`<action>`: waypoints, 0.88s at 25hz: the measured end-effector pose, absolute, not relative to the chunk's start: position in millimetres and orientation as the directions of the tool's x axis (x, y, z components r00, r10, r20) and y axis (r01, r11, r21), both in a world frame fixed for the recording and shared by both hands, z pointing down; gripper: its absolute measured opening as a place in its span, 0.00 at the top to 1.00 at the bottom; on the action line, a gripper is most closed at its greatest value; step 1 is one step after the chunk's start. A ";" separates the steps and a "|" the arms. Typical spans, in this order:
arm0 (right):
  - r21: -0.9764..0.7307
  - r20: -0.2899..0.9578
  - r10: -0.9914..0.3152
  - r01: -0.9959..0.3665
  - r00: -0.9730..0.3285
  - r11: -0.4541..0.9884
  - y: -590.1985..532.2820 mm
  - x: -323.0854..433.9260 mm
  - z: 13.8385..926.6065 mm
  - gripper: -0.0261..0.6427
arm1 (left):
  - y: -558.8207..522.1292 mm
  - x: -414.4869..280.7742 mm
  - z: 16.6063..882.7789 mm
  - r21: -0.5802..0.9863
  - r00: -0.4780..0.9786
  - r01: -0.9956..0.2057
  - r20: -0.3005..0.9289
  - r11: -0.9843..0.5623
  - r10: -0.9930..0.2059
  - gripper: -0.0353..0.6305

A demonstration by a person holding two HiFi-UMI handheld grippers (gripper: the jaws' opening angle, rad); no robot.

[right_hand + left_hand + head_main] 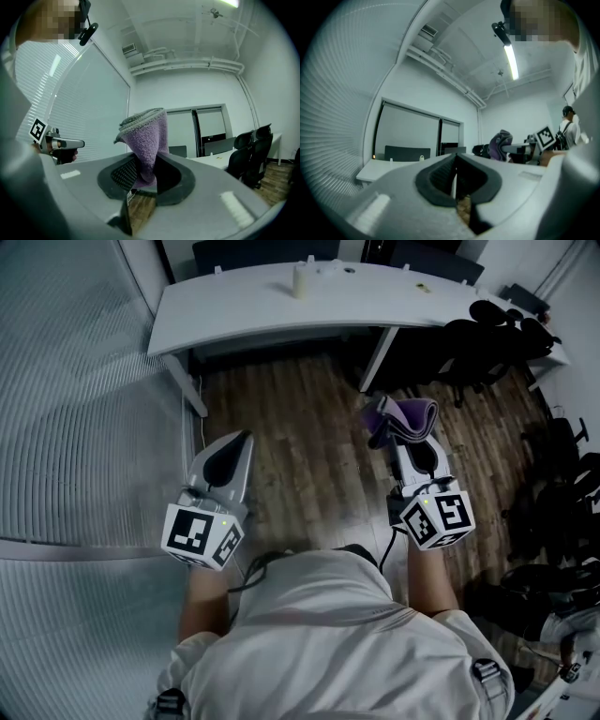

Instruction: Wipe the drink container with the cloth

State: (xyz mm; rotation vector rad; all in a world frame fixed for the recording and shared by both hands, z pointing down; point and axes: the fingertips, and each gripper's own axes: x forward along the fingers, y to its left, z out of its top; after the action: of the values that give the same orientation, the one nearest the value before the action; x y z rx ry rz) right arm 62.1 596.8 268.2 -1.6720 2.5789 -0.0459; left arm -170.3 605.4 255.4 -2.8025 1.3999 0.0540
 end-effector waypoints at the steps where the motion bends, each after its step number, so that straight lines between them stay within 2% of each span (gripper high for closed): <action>1: -0.057 -0.038 -0.911 -0.910 -0.410 0.411 596.1 56.3 267.4 0.83 | 604.5 -174.3 255.6 0.008 0.604 -0.796 -0.034 -0.605 -0.796 0.94; 11: -0.048 -0.006 -0.895 -0.894 -0.446 0.446 568.2 39.8 281.8 0.83 | 584.7 -177.4 269.3 0.012 0.623 -0.782 -0.033 -0.623 -0.782 0.94; 22: -0.072 -0.023 -0.866 -0.863 -0.499 0.499 456.5 55.2 283.3 0.83 | 487.2 -154.3 265.0 -0.030 0.587 -0.809 -0.022 -0.587 -0.809 0.94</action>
State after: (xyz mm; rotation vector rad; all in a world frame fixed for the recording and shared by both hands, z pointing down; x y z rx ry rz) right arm 55.2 456.5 283.3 -1.5426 2.6710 -0.0791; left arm -154.3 487.2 265.0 -2.7658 1.4104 0.0093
